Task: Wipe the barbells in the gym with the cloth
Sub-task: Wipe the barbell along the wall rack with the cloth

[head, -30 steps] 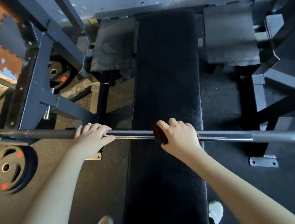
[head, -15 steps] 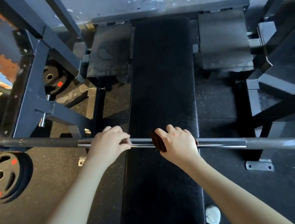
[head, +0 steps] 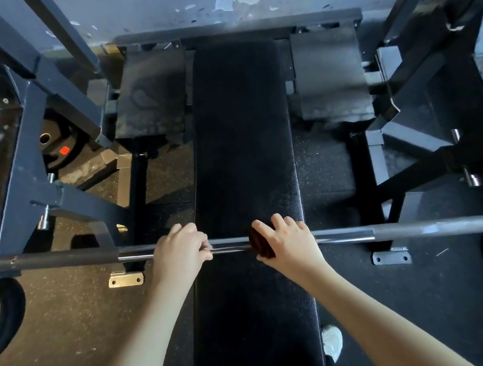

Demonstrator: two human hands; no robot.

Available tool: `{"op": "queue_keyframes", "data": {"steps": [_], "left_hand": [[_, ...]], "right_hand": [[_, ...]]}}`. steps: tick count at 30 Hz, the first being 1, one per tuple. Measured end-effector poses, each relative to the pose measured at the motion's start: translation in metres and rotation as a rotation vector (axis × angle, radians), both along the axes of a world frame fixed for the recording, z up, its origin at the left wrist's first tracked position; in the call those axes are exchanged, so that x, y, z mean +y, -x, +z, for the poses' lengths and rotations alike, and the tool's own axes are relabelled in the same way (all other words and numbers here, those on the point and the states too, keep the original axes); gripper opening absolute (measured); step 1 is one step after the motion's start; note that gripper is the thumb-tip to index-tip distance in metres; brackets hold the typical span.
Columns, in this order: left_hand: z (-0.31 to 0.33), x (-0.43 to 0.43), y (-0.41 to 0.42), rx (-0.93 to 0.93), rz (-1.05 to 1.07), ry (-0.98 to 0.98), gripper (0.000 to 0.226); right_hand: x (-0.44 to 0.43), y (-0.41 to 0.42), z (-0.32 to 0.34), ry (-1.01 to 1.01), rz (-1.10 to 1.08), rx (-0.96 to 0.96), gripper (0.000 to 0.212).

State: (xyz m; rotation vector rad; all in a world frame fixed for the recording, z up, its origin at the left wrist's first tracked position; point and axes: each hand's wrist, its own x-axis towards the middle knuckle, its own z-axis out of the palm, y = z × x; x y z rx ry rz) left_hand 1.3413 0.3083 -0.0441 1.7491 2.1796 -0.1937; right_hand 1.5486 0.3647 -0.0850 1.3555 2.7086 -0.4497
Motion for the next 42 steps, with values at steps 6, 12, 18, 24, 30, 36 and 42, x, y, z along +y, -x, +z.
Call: {"op": "queue_keyframes", "data": {"steps": [6,12,18,24,30,36,42], "left_hand": [[0.001,0.001,-0.006,-0.111,0.004,-0.011,0.012],[0.003,0.020,-0.076,-0.202,-0.105,-0.046,0.018],[0.000,0.022,-0.107,-0.123,0.036,-0.143,0.009],[0.004,0.021,-0.118,-0.174,0.232,-0.143,0.007],[0.007,0.021,-0.126,-0.128,0.292,-0.090,0.010],[0.007,0.026,-0.125,-0.107,0.272,-0.057,0.012],[0.005,0.027,-0.127,-0.073,0.226,-0.003,0.020]], "right_hand": [[0.009,-0.045,0.006,0.030,-0.093,-0.059,0.067],[0.006,-0.043,0.003,0.001,-0.125,-0.015,0.064],[0.020,-0.063,0.002,0.104,0.002,0.096,0.060],[0.036,-0.111,0.000,0.143,0.050,0.135,0.059],[0.051,-0.162,-0.001,0.128,0.049,0.113,0.057],[0.052,-0.181,-0.003,0.083,0.037,0.104,0.062],[0.060,-0.225,-0.006,0.034,-0.005,0.133,0.064]]}}
